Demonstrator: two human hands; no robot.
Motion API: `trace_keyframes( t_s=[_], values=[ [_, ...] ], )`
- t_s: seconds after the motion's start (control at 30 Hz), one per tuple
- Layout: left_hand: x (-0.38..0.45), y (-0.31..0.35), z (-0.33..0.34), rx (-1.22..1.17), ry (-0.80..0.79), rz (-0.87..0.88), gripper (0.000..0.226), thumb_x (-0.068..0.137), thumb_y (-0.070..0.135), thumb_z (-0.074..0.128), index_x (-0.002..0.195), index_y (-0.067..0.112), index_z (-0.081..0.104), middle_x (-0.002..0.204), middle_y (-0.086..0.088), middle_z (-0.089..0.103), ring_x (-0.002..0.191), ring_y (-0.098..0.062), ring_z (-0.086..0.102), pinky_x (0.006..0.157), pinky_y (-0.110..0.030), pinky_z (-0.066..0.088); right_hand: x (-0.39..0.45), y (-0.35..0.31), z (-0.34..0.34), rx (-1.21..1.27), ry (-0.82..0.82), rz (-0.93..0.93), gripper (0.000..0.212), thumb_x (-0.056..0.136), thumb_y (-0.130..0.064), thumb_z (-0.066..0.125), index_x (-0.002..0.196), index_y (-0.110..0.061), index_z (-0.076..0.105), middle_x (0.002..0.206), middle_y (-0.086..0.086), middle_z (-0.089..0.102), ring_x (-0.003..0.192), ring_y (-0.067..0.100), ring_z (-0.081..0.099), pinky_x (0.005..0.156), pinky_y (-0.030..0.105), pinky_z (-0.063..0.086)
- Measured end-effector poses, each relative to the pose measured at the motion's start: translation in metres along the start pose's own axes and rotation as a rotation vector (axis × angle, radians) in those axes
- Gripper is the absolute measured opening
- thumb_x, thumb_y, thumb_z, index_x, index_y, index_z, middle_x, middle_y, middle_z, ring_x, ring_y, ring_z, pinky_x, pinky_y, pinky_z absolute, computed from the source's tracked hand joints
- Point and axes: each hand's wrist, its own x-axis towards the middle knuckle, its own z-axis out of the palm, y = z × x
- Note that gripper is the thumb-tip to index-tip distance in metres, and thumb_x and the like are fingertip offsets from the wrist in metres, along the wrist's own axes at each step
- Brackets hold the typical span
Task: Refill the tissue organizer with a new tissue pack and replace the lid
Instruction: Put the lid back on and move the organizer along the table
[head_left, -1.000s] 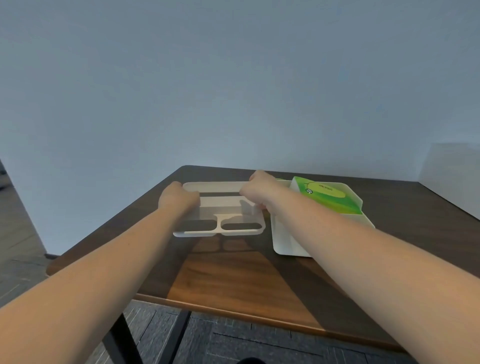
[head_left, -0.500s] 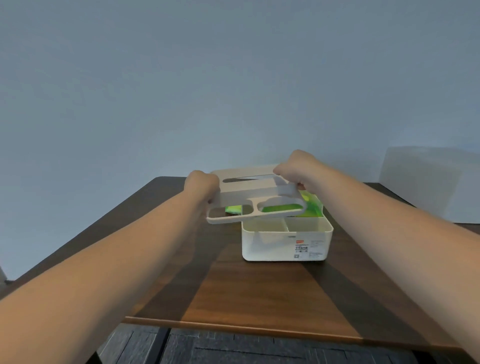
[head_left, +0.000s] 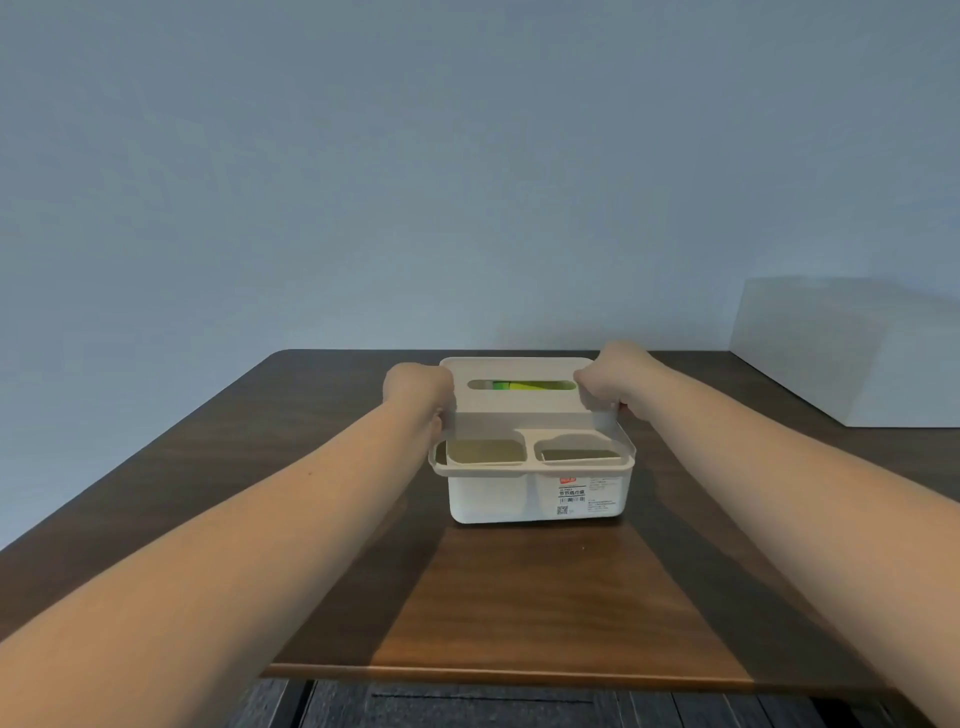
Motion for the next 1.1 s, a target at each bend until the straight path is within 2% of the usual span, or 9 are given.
trace_keyframes(
  t_s=[0.2,0.33,0.53,0.63,0.7,0.83,0.93,1.0,1.1],
  values=[
    [0.007,-0.006,0.002,0.052,-0.034,0.032,0.015,0.075,-0.005,0.044,0.067,0.006,0.051,0.065,-0.01,0.045,0.06,-0.024,0.043,0.055,-0.028,0.035,0.017,0.008,0.008,0.008,0.023,0.016,0.012,0.091,-0.015,0.053,0.086,-0.004,0.053,0.079,0.01,0.055,0.069,0.024,0.052,0.06,0.026,0.04],
    [0.009,-0.014,0.006,0.007,-0.05,0.063,0.018,0.08,0.0,0.042,0.079,0.01,0.057,0.078,-0.01,0.05,0.068,-0.025,0.044,0.058,-0.03,0.043,0.023,0.01,0.01,-0.011,0.027,0.018,0.014,0.093,-0.015,0.052,0.086,-0.003,0.053,0.077,0.009,0.054,0.061,0.021,0.05,0.058,0.026,0.04],
    [0.011,-0.013,0.017,0.015,-0.021,0.111,0.037,0.087,-0.002,0.037,0.115,0.012,0.056,0.101,-0.009,0.05,0.064,-0.017,0.039,0.053,-0.025,0.041,0.038,0.018,0.017,-0.021,-0.019,0.013,0.014,0.091,-0.009,0.048,0.081,-0.003,0.055,0.087,0.012,0.054,0.08,0.028,0.051,0.067,0.03,0.039],
    [0.021,-0.017,0.02,0.05,-0.027,0.111,0.046,0.086,-0.002,0.035,0.127,0.003,0.057,0.083,-0.007,0.046,0.054,-0.017,0.033,0.037,-0.013,0.035,0.044,0.016,0.021,-0.063,-0.044,-0.039,0.019,0.09,-0.006,0.048,0.101,0.0,0.062,0.1,0.016,0.058,0.086,0.031,0.053,0.069,0.028,0.037],
    [0.024,-0.016,0.02,0.076,-0.048,0.11,0.037,0.083,-0.005,0.033,0.102,-0.005,0.064,0.066,-0.006,0.034,0.05,-0.02,0.021,0.032,-0.005,0.02,0.044,0.014,0.021,-0.166,-0.079,-0.02,0.028,0.087,-0.001,0.049,0.11,0.003,0.064,0.104,0.017,0.061,0.086,0.03,0.054,0.067,0.026,0.038],
    [0.025,-0.011,0.019,0.161,-0.066,0.109,0.035,0.079,-0.014,0.032,0.084,-0.006,0.065,0.057,-0.008,0.029,0.049,-0.023,0.018,0.033,-0.006,0.014,0.041,0.011,0.017,-0.342,-0.106,-0.023,0.014,0.082,0.002,0.053,0.069,0.0,0.059,0.073,0.008,0.05,0.068,0.023,0.049,0.059,0.024,0.039],
    [0.026,-0.01,0.019,0.268,-0.066,0.131,0.039,0.076,-0.015,0.032,0.05,0.014,0.034,0.055,-0.007,0.024,0.05,-0.022,0.016,0.045,-0.023,0.013,0.033,0.007,0.015,-0.411,-0.085,-0.031,0.021,0.078,0.003,0.058,0.06,-0.006,0.053,0.065,0.006,0.046,0.055,0.018,0.042,0.05,0.024,0.036],
    [0.025,-0.01,0.018,0.266,-0.065,0.133,0.04,0.079,-0.012,0.035,0.051,0.016,0.031,0.055,-0.007,0.026,0.049,-0.023,0.02,0.048,-0.026,0.016,0.027,0.005,0.014,-0.357,-0.094,-0.037,0.01,0.078,0.003,0.058,0.074,-0.005,0.061,0.065,0.005,0.043,0.054,0.017,0.04,0.048,0.025,0.034],
    [0.017,-0.012,0.014,0.253,-0.074,0.082,0.03,0.088,0.004,0.039,0.06,0.013,0.039,0.058,-0.006,0.041,0.048,-0.021,0.034,0.047,-0.026,0.027,0.027,0.013,0.019,-0.028,-0.08,-0.021,0.032,0.087,-0.004,0.052,0.118,0.001,0.06,0.067,0.005,0.042,0.065,0.024,0.048,0.059,0.03,0.045]
  ],
)
